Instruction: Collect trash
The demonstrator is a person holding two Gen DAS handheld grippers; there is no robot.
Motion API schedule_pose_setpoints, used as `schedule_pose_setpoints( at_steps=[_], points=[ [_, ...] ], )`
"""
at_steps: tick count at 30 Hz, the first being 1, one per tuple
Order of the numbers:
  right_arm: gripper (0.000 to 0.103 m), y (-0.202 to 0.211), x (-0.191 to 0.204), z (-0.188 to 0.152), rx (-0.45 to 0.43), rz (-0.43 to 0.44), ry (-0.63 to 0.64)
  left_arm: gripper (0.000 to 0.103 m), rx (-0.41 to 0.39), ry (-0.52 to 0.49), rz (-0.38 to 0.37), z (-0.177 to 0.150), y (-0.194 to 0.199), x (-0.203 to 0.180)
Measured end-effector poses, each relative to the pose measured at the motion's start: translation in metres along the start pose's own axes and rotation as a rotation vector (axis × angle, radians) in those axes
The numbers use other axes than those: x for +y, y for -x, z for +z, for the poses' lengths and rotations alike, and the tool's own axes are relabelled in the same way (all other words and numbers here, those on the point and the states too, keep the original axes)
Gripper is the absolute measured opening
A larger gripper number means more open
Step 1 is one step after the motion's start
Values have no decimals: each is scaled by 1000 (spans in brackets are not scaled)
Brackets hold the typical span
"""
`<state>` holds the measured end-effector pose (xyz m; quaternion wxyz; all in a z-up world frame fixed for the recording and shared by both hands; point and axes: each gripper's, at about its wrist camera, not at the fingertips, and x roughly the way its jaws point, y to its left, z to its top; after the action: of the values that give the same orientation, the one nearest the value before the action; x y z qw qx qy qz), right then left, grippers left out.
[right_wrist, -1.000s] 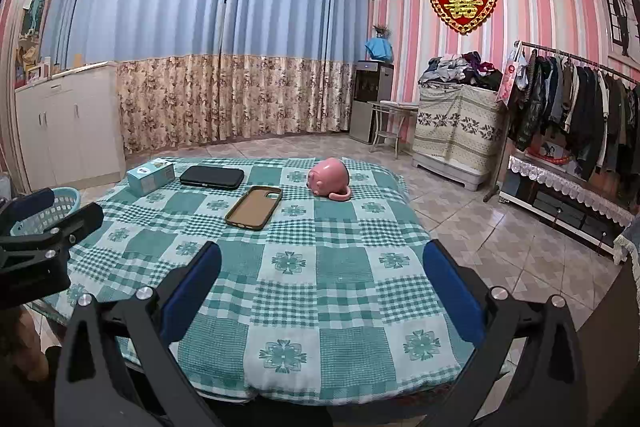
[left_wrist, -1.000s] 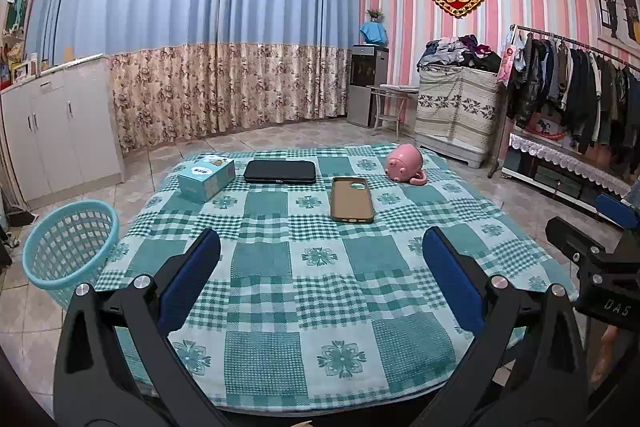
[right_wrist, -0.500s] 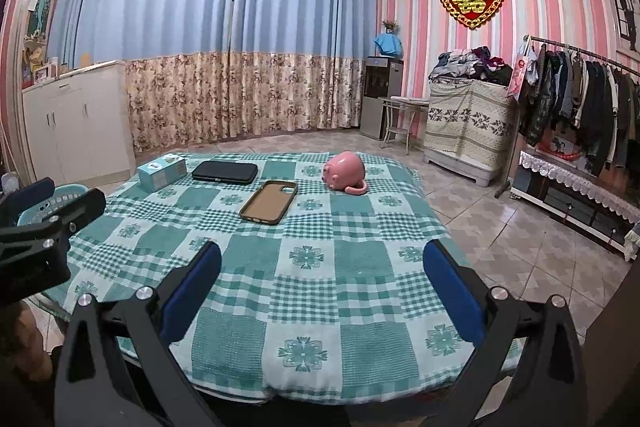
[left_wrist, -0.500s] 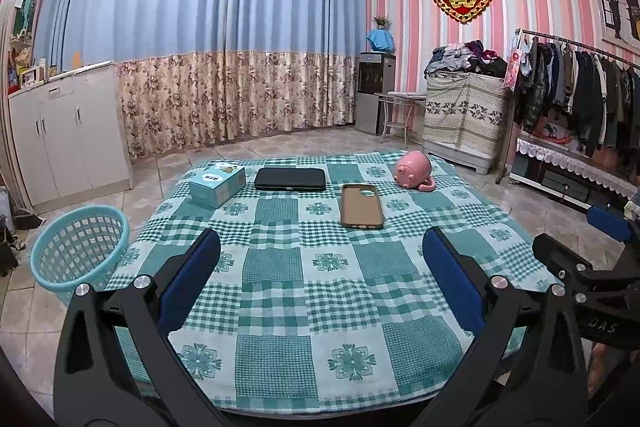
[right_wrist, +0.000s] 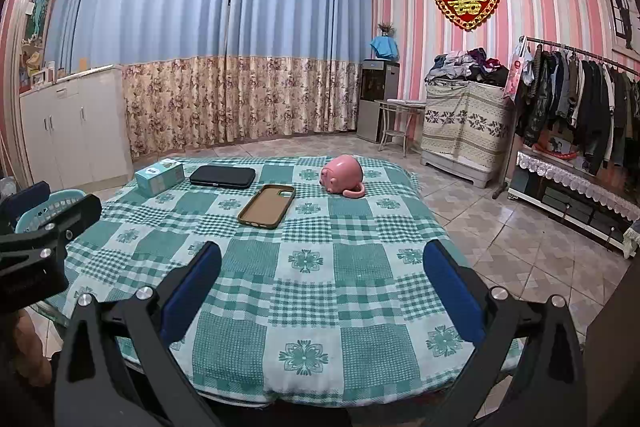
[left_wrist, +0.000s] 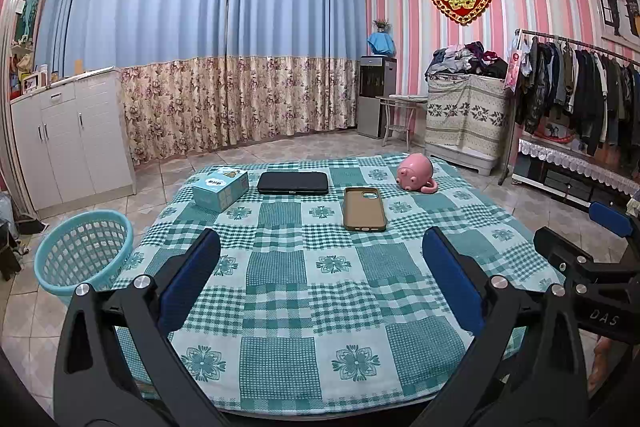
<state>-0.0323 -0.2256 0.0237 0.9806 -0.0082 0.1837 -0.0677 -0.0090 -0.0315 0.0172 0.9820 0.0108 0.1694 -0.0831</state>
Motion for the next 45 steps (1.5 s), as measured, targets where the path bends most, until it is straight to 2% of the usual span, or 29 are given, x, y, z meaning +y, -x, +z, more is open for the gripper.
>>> schedule_pose_setpoints(
  at_steps=[45],
  points=[
    [98, 2, 2, 3, -16, -12, 9, 98, -7, -2, 10, 3, 5, 4]
  ],
)
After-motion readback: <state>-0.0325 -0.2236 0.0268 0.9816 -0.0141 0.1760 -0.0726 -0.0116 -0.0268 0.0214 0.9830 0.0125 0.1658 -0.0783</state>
